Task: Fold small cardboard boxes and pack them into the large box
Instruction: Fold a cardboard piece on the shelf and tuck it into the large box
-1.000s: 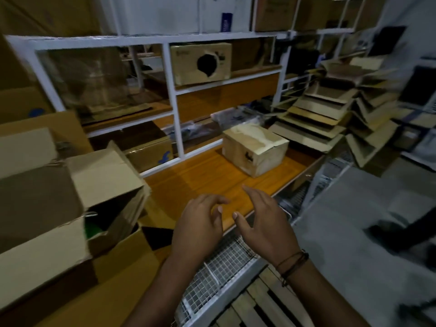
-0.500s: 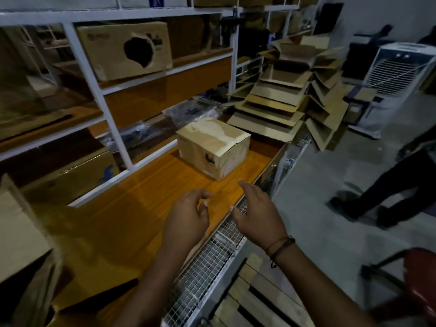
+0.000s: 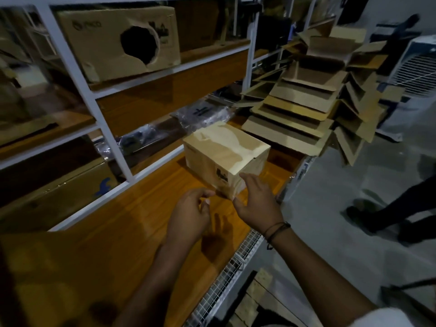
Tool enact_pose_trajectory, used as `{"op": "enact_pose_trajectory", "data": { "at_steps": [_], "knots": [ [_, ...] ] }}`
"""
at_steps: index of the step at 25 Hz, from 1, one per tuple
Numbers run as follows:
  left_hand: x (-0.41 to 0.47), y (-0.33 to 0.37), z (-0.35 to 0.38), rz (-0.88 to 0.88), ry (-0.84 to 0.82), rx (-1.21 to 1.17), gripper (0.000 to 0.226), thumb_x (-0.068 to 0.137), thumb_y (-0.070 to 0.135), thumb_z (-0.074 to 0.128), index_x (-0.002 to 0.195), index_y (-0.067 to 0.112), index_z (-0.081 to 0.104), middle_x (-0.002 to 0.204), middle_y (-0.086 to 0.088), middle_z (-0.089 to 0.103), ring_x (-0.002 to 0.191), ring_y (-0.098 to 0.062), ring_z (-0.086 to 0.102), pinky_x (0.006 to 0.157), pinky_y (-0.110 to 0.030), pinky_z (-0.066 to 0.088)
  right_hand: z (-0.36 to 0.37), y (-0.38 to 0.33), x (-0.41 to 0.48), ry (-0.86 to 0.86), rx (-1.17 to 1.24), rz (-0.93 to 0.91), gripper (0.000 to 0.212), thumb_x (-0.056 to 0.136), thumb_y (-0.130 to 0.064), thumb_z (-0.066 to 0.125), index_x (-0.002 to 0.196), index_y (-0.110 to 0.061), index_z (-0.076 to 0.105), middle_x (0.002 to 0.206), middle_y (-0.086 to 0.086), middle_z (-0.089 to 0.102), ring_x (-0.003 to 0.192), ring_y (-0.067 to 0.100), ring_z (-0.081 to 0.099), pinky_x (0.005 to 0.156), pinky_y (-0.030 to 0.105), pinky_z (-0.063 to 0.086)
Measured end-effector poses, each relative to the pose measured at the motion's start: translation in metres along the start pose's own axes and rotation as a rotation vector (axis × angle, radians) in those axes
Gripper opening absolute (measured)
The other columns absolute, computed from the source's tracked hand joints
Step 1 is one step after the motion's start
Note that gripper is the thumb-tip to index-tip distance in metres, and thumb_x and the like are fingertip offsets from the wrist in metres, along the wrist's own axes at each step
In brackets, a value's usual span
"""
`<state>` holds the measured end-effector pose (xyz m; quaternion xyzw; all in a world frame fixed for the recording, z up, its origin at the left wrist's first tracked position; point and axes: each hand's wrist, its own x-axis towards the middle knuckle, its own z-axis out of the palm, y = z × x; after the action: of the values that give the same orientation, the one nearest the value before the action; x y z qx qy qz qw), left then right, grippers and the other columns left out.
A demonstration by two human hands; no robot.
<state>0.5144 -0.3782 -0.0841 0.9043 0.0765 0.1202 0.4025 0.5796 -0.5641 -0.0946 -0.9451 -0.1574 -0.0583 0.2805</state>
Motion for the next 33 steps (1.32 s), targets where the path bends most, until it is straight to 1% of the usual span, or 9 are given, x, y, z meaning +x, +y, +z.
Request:
{"op": "enact_pose_trajectory", "data": {
  "at_steps": [7, 13, 16, 20, 23, 25, 28, 31, 33],
  "knots": [
    [0.049, -0.009, 0.016, -0.099, 0.023, 0.049, 0.020, 0.103, 0.025, 0.057, 0.118, 0.035, 0.067, 0.122, 0.015, 0.064, 0.106, -0.005, 0.059, 0.082, -0.032, 0.055, 0.050, 0.032, 0.115, -0.103, -0.127, 0.069, 0.073, 0.093, -0.049, 0.063, 0.155, -0.023, 0.034, 0.166, 0.012, 0.016, 0.152, 0.042, 0.003, 0.115, 0.063, 0.026],
    [0.088, 0.002, 0.041, -0.191, 0.040, 0.081, 0.021, 0.103, 0.030, 0.056, 0.121, 0.034, 0.066, 0.130, 0.011, 0.062, 0.110, -0.008, 0.059, 0.081, -0.029, 0.053, 0.075, 0.067, 0.186, -0.303, -0.169, 0.105, 0.112, 0.081, -0.079, 0.058, 0.163, -0.027, 0.001, 0.167, 0.014, -0.023, 0.148, 0.050, -0.024, 0.110, 0.077, 0.018],
    [0.097, 0.007, 0.053, -0.225, 0.066, 0.054, 0.022, 0.103, 0.032, 0.057, 0.123, 0.034, 0.065, 0.130, 0.011, 0.061, 0.114, -0.009, 0.059, 0.081, -0.025, 0.050, 0.079, 0.084, 0.201, -0.413, -0.247, 0.041, 0.107, 0.084, -0.081, 0.050, 0.163, -0.028, 0.000, 0.168, 0.017, -0.017, 0.147, 0.053, -0.023, 0.108, 0.076, 0.025],
    [0.097, 0.005, 0.067, -0.281, 0.152, 0.086, 0.021, 0.101, 0.029, 0.060, 0.122, 0.033, 0.065, 0.128, 0.010, 0.062, 0.112, -0.008, 0.058, 0.087, -0.032, 0.056, 0.075, 0.100, 0.205, -0.470, -0.341, -0.136, 0.095, 0.089, -0.078, 0.039, 0.163, -0.031, 0.000, 0.169, 0.016, -0.009, 0.149, 0.055, -0.016, 0.108, 0.070, 0.035],
    [0.093, 0.001, 0.074, -0.297, 0.200, 0.159, 0.022, 0.100, 0.028, 0.063, 0.122, 0.031, 0.065, 0.132, 0.008, 0.061, 0.118, -0.012, 0.057, 0.093, -0.031, 0.051, 0.071, 0.109, 0.202, -0.526, -0.413, -0.318, 0.095, 0.089, -0.079, 0.037, 0.162, -0.033, -0.002, 0.170, 0.013, -0.008, 0.151, 0.051, -0.012, 0.109, 0.065, 0.038],
    [0.089, -0.001, 0.077, -0.341, 0.252, 0.213, 0.026, 0.097, 0.030, 0.067, 0.122, 0.036, 0.062, 0.139, 0.006, 0.055, 0.131, -0.018, 0.049, 0.102, -0.034, 0.046, 0.071, 0.113, 0.200, -0.588, -0.392, -0.484, 0.093, 0.090, -0.076, 0.041, 0.162, -0.037, -0.004, 0.170, 0.008, -0.014, 0.152, 0.045, -0.017, 0.114, 0.065, 0.031],
    [0.077, -0.011, 0.075, -0.538, 0.298, 0.310, 0.046, 0.089, 0.054, 0.068, 0.131, 0.039, 0.056, 0.158, -0.002, 0.029, 0.145, -0.032, 0.024, 0.114, -0.052, 0.035, 0.071, 0.126, 0.204, -0.763, -0.141, -0.714, 0.086, 0.092, -0.066, 0.057, 0.158, -0.051, 0.004, 0.168, -0.011, -0.024, 0.152, 0.022, -0.029, 0.121, 0.062, 0.019],
    [0.052, -0.025, 0.067, -0.755, 0.286, 0.381, 0.080, 0.078, 0.077, 0.065, 0.145, 0.038, 0.046, 0.167, -0.005, 0.006, 0.149, -0.040, 0.012, 0.116, -0.058, 0.028, 0.070, 0.137, 0.209, -0.944, 0.265, -0.778, 0.071, 0.096, -0.035, 0.071, 0.154, -0.050, 0.032, 0.168, -0.026, -0.007, 0.154, 0.005, -0.017, 0.118, 0.047, 0.030],
    [0.032, -0.034, 0.066, -0.832, 0.265, 0.340, 0.091, 0.074, 0.078, 0.068, 0.151, 0.038, 0.039, 0.169, -0.009, 0.000, 0.152, -0.042, 0.009, 0.117, -0.059, 0.027, 0.068, 0.140, 0.204, -0.955, 0.367, -0.752, 0.067, 0.098, -0.012, 0.068, 0.150, -0.047, 0.042, 0.167, -0.028, 0.003, 0.155, 0.002, -0.009, 0.115, 0.041, 0.041]
  ]
}}
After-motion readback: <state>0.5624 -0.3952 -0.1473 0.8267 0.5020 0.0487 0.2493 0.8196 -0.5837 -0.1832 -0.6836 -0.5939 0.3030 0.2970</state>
